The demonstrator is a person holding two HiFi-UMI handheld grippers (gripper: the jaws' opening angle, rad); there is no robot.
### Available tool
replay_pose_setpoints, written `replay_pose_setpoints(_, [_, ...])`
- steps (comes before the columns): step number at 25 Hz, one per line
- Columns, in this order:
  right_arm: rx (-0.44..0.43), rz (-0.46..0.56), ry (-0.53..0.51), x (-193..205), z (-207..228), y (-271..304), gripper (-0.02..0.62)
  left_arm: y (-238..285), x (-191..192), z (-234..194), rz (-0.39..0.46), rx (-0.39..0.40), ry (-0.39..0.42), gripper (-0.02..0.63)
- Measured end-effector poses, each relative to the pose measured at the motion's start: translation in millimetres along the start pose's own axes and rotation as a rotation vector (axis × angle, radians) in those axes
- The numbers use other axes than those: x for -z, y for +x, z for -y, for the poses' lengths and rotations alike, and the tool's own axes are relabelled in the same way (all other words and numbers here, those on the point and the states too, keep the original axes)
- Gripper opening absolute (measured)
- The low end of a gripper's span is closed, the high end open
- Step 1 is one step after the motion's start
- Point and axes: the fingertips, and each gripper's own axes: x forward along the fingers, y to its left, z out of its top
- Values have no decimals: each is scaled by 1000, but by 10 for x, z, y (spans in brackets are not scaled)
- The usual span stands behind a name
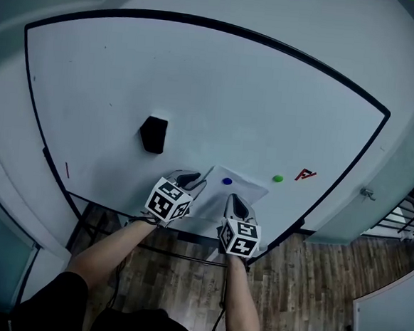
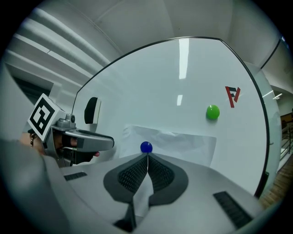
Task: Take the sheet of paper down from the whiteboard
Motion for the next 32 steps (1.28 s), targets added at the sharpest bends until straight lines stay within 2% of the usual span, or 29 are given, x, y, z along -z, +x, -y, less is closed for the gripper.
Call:
replay_pose_setpoints(1, [2,1,-1,-7,17,22,25,49,3,13,-5,16,-1,106])
replay_pose_setpoints(2, [4,2,-2,-11,34,40,25,93,9,25,-11,28,2,121])
replay_pose_setpoints(10, [20,11,-11,-39,90,144,25,299,26,55,-19,44,30,120])
replay_pose_setpoints(12, [24,13,-12,-39,111,164,25,326,29,55,-17,47,25,104])
replay_pose_setpoints(16, [31,9,-32,-27,127,207,26,354,36,-8,-13,43,-23,24])
replay_pose_setpoints(24, [28,47,-91,-127,-12,311,29,340,31,-19,13,87,-102,21])
replay_pose_setpoints(26, [26,45,-106,-130,-65,364,54,343,39,-21,17,96,-120,21])
replay_pose_setpoints(28, [31,34,-114,-115,-95,422,131,346,50,-22,20,107,-142,21])
replay_pose_setpoints(32, [78,37,-120,-104,-90,461,140,329,72,-13,22,124,-166,21])
